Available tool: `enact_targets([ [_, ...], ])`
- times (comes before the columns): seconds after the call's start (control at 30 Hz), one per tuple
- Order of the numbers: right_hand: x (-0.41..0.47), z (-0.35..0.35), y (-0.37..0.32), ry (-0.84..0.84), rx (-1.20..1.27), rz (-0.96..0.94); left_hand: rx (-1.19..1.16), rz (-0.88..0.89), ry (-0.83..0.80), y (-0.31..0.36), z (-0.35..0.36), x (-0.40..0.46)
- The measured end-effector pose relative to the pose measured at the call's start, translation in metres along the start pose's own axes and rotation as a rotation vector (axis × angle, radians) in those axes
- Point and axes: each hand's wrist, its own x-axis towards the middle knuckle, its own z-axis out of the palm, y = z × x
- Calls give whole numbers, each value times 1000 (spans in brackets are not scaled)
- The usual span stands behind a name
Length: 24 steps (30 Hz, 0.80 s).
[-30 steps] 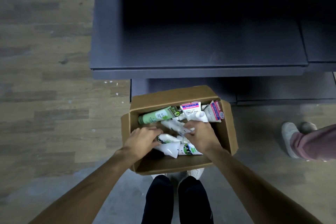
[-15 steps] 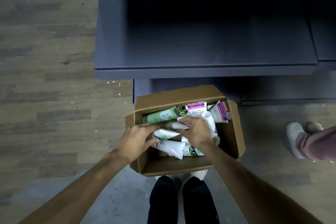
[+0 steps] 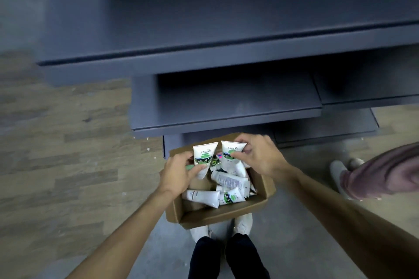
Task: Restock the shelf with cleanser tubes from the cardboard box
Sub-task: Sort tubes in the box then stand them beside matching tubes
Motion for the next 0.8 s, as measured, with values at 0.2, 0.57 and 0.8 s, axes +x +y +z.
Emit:
enact_targets([
  [0.2, -41, -81, -61, -26, -167, -135, 63, 182, 57, 100, -57, -32],
  [0.57, -87, -191, -150, 180, -184, -323, 137, 411, 224, 200, -136, -62],
  [0.8, -116, -233, -200, 311, -215, -398, 43, 536, 262, 244, -176, -78],
])
